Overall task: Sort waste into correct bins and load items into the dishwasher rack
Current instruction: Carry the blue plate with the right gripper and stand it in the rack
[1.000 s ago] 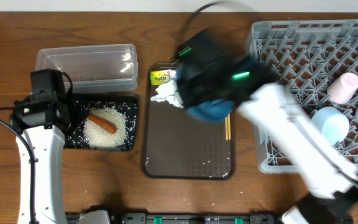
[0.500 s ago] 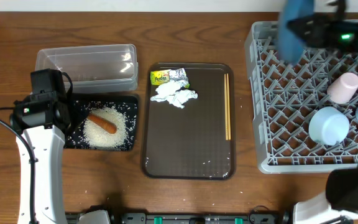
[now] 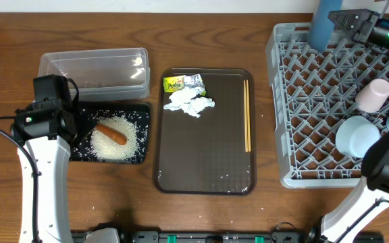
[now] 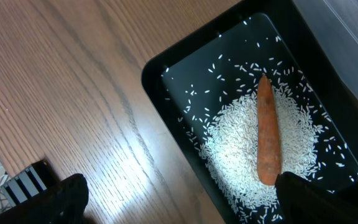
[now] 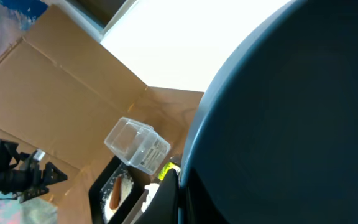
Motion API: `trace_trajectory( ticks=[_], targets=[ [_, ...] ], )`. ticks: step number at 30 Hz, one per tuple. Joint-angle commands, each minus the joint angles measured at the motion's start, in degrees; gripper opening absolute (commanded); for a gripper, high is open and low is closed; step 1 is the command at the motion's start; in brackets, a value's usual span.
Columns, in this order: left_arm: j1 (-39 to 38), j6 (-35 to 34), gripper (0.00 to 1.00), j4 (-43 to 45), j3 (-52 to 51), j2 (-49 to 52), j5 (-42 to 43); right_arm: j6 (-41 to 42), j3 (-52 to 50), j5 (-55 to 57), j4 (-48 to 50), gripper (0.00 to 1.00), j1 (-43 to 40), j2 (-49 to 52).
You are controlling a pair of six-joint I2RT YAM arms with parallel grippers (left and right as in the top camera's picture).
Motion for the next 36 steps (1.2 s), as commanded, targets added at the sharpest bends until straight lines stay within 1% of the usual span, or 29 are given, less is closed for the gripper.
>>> trace_trajectory(
  ticks=[1,11,14,29,33,36],
  targets=[
    [0.24,-0.28,0.99,-0.33,0.68,0.13,-0.9,3.78,0.09,-4.07,1.79,0.01,-0.76,1.22],
    [0.24,-0.28,0.98,-0.33,0.68,0.13,-0.9,4.74,-0.11,-2.84,0.04,0.01,-4.31,3.61],
    [0.24,-0.28,0.98,-0.33,0.68,0.13,-0.9,4.74,-0.46,-4.57,-0.28,0.01,-5.09,3.61],
    [0.24,-0.28,0.98,-0.33,0.7,0.13,-0.9,5.07,-0.61,-3.37,-7.26,0.01,-6.71,3.58],
    [0.24,-0.28,0.98,-0.33,0.68,0.13,-0.9,4.59,-0.61,1.25,-11.63,0.01,-7.87,2.86],
    [0.24,-0.28,0.98,-0.33,0.68,0.13,-0.9,2.73,-0.61,9.01,-16.5,0.01,-8.37,1.2]
  ],
)
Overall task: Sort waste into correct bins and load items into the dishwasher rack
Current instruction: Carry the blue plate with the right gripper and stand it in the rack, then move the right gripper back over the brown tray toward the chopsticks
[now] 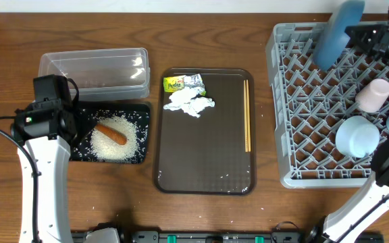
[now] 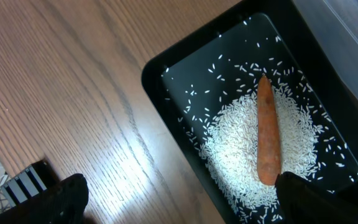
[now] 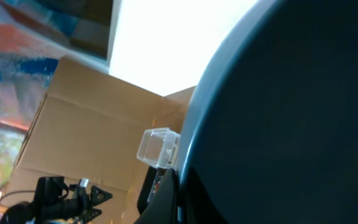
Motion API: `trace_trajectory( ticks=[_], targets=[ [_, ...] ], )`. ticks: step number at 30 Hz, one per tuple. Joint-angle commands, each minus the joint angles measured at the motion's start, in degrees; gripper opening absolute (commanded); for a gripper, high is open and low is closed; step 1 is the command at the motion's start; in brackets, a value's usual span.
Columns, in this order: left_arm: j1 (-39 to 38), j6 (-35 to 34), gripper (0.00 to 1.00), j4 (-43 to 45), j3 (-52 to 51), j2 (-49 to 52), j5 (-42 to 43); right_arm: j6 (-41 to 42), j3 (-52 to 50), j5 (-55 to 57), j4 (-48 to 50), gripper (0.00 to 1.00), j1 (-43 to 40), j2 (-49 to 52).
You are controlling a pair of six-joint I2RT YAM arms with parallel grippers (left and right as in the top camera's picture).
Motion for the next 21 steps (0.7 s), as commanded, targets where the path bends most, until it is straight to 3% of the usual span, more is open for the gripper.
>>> trace_trajectory(
  ticks=[1,3,5,7,8,10,14,21],
  targets=[
    [0.24,-0.28,0.98,-0.33,0.68,0.13,-0.87,-1.57,-0.55,14.29,-3.52,0.01,-1.01,-2.1],
    [0.24,-0.28,0.98,-0.33,0.68,0.13,-0.87,-2.05,-0.55,19.37,-5.95,0.03,-1.01,-3.65],
    [0.24,-0.28,0.98,-0.33,0.68,0.13,-0.87,-2.01,-0.55,23.78,-7.8,0.27,-1.01,-5.55],
    [0.24,-0.28,0.99,-0.33,0.68,0.13,-0.87,-0.57,-0.52,27.3,-8.94,0.64,-1.01,-7.3],
    [0.24,-0.28,0.98,-0.33,0.68,0.13,-0.87,0.72,-0.52,29.27,-9.46,0.76,-1.01,-8.35],
    [0.24,-0.28,0.98,-0.33,0.68,0.13,-0.87,2.51,-0.52,32.35,-10.21,0.89,-1.01,-10.36],
    [0.24,-0.28,0.98,-0.33,0.68,0.13,-0.87,4.09,-0.52,35.47,-11.28,0.99,-0.98,-15.21],
    [0.24,-0.28,0.98,-0.33,0.7,0.13,-0.87,7.54,-0.52,38.93,-10.99,0.99,-0.55,-24.72]
  ],
)
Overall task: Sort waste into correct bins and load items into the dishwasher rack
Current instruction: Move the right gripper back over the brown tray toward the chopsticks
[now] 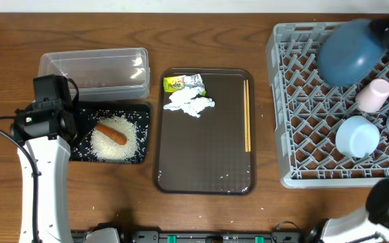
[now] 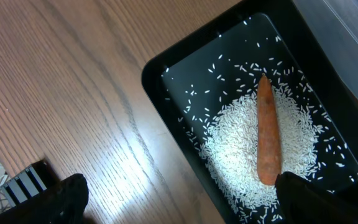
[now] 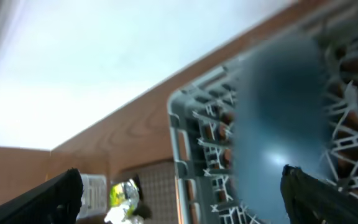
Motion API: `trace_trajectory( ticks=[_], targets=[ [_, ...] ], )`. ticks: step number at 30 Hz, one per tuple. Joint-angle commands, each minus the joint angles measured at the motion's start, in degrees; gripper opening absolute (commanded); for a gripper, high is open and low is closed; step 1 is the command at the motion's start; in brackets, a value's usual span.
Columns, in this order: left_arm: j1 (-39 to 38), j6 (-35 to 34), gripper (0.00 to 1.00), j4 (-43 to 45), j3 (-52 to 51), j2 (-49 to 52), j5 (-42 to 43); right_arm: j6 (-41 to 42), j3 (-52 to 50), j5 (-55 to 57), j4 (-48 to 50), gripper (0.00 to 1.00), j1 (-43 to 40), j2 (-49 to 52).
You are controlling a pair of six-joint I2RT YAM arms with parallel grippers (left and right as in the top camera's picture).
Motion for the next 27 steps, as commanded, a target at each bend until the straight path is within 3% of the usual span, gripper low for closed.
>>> trace_trajectory(
  ticks=[1,15,19,24,27],
  targets=[
    [0.24,-0.28,0.98,-0.33,0.7,0.13,-0.9,2.64,0.04,3.8,0.39,0.99,0.46,-5.64],
    [0.24,-0.28,0.98,-0.33,0.68,0.13,-0.9,0.13,0.04,10.32,-3.91,0.99,8.33,-9.2],
    [0.24,-0.28,0.98,-0.33,0.68,0.13,-0.9,-2.45,0.04,12.7,-8.26,0.99,16.0,-9.46],
    [0.24,-0.28,0.98,-0.33,0.68,0.13,-0.9,-3.17,0.02,26.77,-16.46,0.99,31.15,-8.7],
    [0.24,-0.28,0.98,-0.33,0.68,0.13,-0.9,1.68,0.02,36.09,-19.43,0.99,40.37,-7.54]
  ],
)
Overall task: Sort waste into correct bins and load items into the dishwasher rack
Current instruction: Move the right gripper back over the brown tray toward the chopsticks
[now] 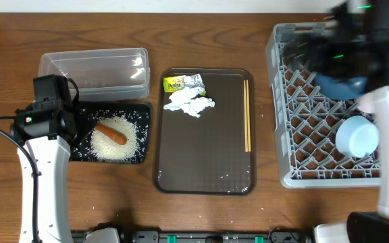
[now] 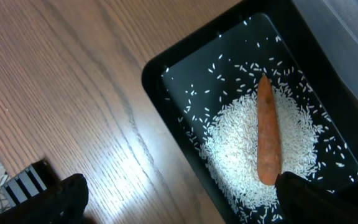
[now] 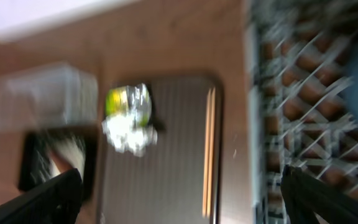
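The grey dishwasher rack (image 1: 296,135) at the right holds a dark blue bowl (image 1: 338,85), partly under my blurred right arm, and a light blue cup (image 1: 356,135). My right gripper (image 3: 179,205) is open and empty, looking down on the brown tray (image 1: 201,155). That tray carries a yellow wrapper (image 1: 174,84), crumpled tissue (image 1: 189,102) and chopsticks (image 1: 247,115). An orange carrot-like piece (image 2: 267,137) lies on rice in the black tray (image 1: 80,152). My left gripper (image 2: 179,205) hangs open above that tray's edge.
A clear plastic container (image 1: 93,71) stands behind the black tray. Bare wood lies left of the black tray and between the brown tray and the rack. The rack's wire prongs (image 3: 303,93) stand up at the right of the right wrist view.
My right arm has moved from the rack's back right corner to its left part, and its camera now faces the brown tray. The blue bowl lies lower in the rack. The left arm is unmoved.
My right gripper held the blue bowl on edge over the rack's back, then tilted further right. Then the gripper was open with the bowl free of it in the rack. Now the arm is over the rack's left side. The left gripper stayed open above the rice tray.
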Motion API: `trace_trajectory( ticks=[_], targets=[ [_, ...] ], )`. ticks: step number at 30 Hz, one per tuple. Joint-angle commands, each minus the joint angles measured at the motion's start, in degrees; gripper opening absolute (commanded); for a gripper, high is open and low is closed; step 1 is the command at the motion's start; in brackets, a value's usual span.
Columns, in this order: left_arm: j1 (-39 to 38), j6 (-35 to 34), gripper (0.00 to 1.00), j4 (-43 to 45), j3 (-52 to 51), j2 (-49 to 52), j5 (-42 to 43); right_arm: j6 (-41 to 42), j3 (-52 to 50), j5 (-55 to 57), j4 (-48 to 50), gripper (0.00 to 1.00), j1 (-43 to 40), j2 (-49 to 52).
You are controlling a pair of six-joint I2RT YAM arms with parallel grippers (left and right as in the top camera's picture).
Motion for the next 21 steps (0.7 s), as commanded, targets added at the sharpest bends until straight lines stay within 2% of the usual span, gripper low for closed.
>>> trace_trajectory(
  ticks=[1,4,8,16,21],
  targets=[
    [0.24,-0.28,0.98,-0.33,0.7,0.11,-0.87,5.6,0.09,15.39,-1.73,0.99,9.29,1.46],
    [0.24,-0.28,0.98,-0.33,0.7,0.11,-0.87,10.05,0.09,21.64,-2.34,0.99,15.5,2.89],
    [0.24,-0.28,0.98,-0.33,0.68,0.11,-0.87,13.14,0.07,22.82,-2.97,0.99,19.19,6.21],
    [0.24,-0.28,0.98,-0.33,0.68,0.11,-0.87,13.9,0.07,15.17,-3.48,0.99,20.72,14.62],
    [0.24,-0.28,0.98,-0.33,0.68,0.11,-0.87,16.0,0.07,15.08,-4.22,0.99,20.72,18.75]
  ],
)
